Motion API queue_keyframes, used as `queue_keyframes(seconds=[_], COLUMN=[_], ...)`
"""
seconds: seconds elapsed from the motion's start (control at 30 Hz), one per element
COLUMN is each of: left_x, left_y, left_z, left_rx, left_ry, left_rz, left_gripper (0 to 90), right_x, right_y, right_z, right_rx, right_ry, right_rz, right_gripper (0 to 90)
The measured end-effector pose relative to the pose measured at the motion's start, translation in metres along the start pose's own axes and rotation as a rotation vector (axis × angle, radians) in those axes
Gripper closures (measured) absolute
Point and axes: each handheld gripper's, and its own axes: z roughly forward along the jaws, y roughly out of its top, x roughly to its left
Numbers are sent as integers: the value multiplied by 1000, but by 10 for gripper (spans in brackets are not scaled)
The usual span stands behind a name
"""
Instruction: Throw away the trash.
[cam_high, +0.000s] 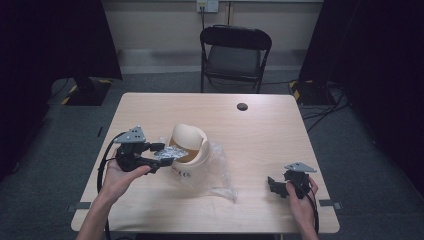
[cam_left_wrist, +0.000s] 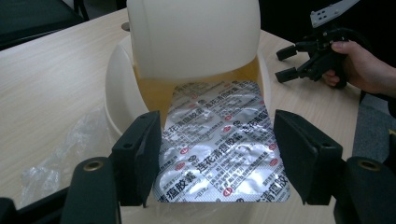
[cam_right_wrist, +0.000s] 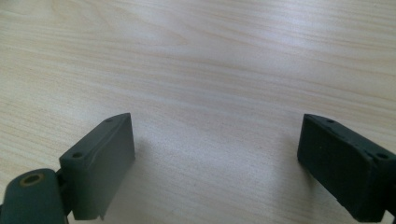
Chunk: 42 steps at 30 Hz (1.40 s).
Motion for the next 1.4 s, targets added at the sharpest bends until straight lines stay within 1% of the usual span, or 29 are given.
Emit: queue_keyframes(seconds=[0.1,0.13,0.17,0.3,0.33,0.37,0.5,0.6,0.7,0.73,0.77,0.87,0.9,0.97,1.0,1.1,1.17,1.2,1.23,1.33,1.37,1.4], left_x=[0,-1,-1,-3,-4,-4,-5,-7,-9,-9,-9,-8,-7,-6,-5,-4,-3,-3,-3,-5,-5,-5], left_y=[2,3,4,8,8,9,11,11,11,11,11,10,10,9,8,7,7,7,7,6,5,6], left_z=[4,4,5,9,9,10,13,18,21,22,24,26,27,28,28,29,28,29,28,28,27,25], left_rx=[4,2,-2,9,9,8,3,7,27,26,21,20,13,5,3,-20,-18,-22,-24,-33,-36,-33], left_ry=[-6,-6,-3,4,1,5,9,1,33,31,21,32,28,26,22,8,-1,-3,-5,-12,-5,3], left_rz=[8,2,8,22,14,22,17,16,28,28,19,16,13,-10,-11,-26,-32,-31,-20,-26,-26,-15], left_gripper=[342,344,345,346,346,346,354,356,355,355,355,356,356,357,366,352,332,324,317,272,270,262], right_x=[0,0,0,0,0,0,0,0,0,0,0,0,0,0,0,0,0,0,0,0,0,0], right_y=[0,0,0,0,0,0,0,0,0,0,0,0,0,0,0,0,0,0,0,0,0,0], right_z=[0,0,0,0,0,0,0,0,0,0,0,0,0,0,0,0,0,0,0,0,0,0], right_rx=[0,0,0,0,0,0,0,0,0,0,0,0,0,1,0,0,0,0,0,0,0,0], right_ry=[0,0,0,0,0,0,0,0,0,0,0,0,0,1,0,0,0,0,0,0,0,0], right_rz=[0,1,1,1,0,0,1,1,1,1,1,1,1,0,0,1,1,1,1,1,0,1], right_gripper=[103,103,104,103,104,104,103,103,103,103,104,103,104,103,104,104,104,103,103,103,104,104])
